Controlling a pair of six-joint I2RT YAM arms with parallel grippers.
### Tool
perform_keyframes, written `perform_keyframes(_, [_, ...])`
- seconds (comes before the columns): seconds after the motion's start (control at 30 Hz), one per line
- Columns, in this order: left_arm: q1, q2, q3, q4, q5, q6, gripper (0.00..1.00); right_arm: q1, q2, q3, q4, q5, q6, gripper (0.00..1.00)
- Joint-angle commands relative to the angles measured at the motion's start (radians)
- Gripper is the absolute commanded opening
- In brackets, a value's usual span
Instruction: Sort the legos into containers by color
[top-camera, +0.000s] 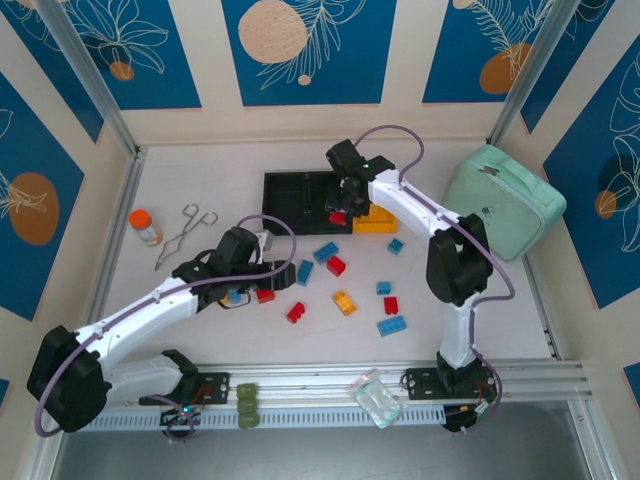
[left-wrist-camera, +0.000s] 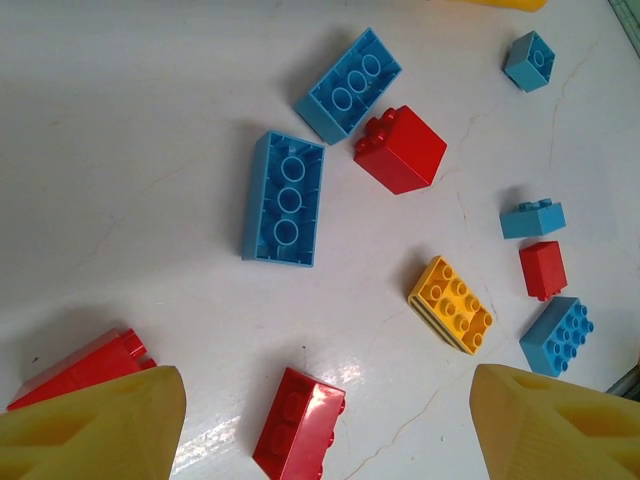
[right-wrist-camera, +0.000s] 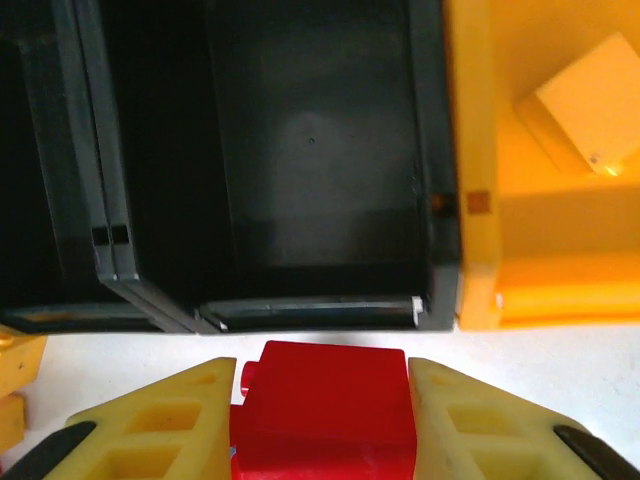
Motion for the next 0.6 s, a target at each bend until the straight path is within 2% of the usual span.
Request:
perform_keyframes(0.0, [-0.006,-0.027,-0.015,-0.035,-0.036,-0.006,0.75,0.008,0.061,0.092,-0.062,0.013,-0.014,0.33])
perform_keyframes(0.57, [-0.005,-0.044,-0.026,-0.050,-0.044,-0.012,0.75,-0.011,0.427,0.579,-0.258,0.072,-0.021,0.35])
